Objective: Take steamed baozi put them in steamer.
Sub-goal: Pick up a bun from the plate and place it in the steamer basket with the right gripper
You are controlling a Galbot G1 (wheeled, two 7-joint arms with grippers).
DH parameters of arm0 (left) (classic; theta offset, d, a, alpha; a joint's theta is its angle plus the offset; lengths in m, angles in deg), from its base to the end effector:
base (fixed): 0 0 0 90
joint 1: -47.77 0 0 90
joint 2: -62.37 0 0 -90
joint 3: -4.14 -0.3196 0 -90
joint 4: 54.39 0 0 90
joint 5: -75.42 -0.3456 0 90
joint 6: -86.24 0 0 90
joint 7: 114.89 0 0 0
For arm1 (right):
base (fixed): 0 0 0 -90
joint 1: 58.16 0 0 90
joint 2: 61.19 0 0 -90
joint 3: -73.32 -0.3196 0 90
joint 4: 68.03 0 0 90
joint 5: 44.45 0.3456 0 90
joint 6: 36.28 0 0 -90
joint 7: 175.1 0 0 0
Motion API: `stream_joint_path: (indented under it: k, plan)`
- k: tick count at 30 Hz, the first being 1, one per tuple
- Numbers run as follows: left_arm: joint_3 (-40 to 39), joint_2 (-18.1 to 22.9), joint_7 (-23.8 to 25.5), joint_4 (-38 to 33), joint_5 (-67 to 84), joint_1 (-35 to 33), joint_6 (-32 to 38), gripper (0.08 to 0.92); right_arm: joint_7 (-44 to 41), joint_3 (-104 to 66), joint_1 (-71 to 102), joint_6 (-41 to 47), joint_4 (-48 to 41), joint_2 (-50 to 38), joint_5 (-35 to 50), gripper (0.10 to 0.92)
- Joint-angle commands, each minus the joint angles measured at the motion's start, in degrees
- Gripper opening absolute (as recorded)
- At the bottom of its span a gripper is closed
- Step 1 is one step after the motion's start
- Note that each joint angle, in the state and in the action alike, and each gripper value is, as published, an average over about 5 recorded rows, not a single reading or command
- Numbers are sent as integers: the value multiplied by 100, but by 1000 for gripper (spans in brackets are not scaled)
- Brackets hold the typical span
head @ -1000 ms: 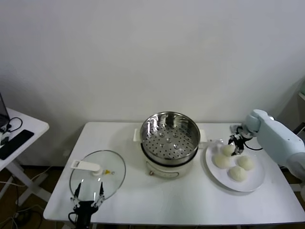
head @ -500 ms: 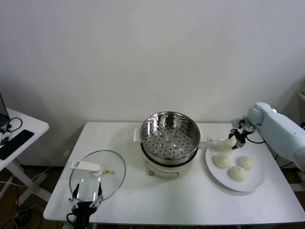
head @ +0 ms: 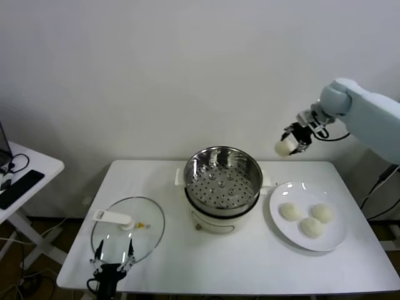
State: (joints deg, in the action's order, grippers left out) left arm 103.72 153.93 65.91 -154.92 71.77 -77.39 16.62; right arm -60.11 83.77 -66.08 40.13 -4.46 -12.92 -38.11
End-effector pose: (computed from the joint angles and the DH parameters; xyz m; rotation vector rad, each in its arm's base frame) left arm 0.1254 0.0495 -0.4038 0.1783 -3.0479 -0.1933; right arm 0.5583 -0.0880 0.0210 1.5273 -1.2365 1.9117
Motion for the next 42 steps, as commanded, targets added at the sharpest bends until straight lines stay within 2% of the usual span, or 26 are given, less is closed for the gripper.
stream_joint_path:
  k: [1, 7, 16, 27, 42]
  plan:
    - [-8, -17, -6, 17, 6, 10, 11, 823, 680, 980, -902, -1005, 1070, 650, 197, 619]
    - [-4, 21, -78, 52, -26, 48, 32, 823, 1079, 794, -262, -1931, 350, 1321, -1028, 619]
    - [-5, 43, -98, 147, -62, 72, 67, 823, 1318, 357, 778, -2612, -853, 1987, -1904, 619]
    - [46, 10, -104, 212, -65, 86, 85, 823, 1451, -84, 1336, -3121, -1861, 2470, -2395, 619]
    - [41, 3, -105, 274, -79, 110, 113, 823, 1567, -306, 1519, -3383, -2502, 2747, -2581, 632]
